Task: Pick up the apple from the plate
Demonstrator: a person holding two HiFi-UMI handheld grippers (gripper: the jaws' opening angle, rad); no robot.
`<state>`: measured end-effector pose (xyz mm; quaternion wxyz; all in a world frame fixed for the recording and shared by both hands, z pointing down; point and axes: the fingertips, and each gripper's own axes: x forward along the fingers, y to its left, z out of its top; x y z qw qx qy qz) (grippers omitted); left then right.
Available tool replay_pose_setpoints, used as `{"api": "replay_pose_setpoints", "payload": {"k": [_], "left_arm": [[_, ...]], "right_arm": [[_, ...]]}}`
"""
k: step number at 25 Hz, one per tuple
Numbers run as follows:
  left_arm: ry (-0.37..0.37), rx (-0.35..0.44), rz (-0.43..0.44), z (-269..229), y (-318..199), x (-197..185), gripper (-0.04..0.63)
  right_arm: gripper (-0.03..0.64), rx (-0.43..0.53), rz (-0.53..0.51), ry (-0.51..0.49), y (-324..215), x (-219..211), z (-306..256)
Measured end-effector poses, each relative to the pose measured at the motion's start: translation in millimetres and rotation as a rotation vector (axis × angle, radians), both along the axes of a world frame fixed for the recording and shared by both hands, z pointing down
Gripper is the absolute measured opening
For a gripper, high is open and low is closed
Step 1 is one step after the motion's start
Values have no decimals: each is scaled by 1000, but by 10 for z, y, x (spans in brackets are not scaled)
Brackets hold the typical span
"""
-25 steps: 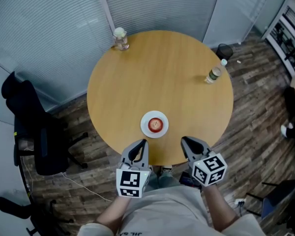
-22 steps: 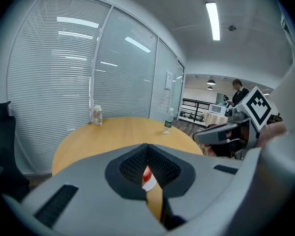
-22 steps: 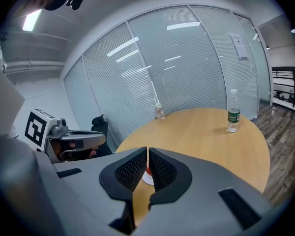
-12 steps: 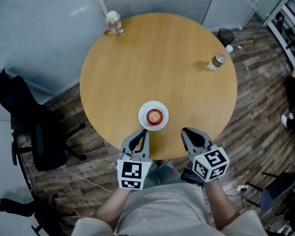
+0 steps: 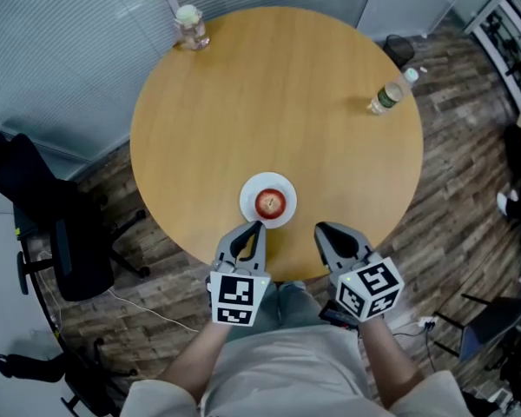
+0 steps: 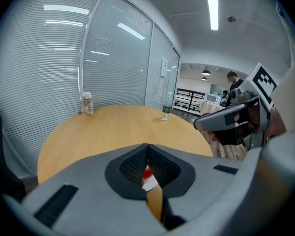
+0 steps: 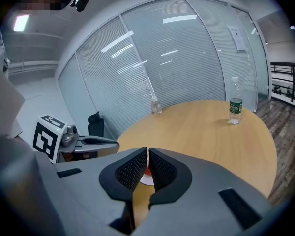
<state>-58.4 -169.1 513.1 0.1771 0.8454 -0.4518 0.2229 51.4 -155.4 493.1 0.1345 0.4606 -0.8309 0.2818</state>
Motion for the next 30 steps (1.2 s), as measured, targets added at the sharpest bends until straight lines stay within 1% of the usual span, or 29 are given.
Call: {"api": "replay_pose_setpoints", "payload": {"k": [8,12,17,20,24,30], "left_arm": [[-15,-28,8,199,-72,47,6],[-31,-64,46,386,-111,85,89],[-24,-126,89,619,-130,172,225],[-39,-139,92,750,-158,198,276],[-82,-154,108,931,-232,218,321],[-85,-194,123,1124,-323,258,344]], "right_arm": [[34,-21,-2,-6,-79,-4,155],[34,-33,-8,-13,-106,-41,213],[34,-54,-18,-16,-90,-71,292],[34,-66,-15,-19,-70,-40,338],[34,-87,-12,-14,-65,-3,402],[34,-105,1,-16,-76,36,448]]}}
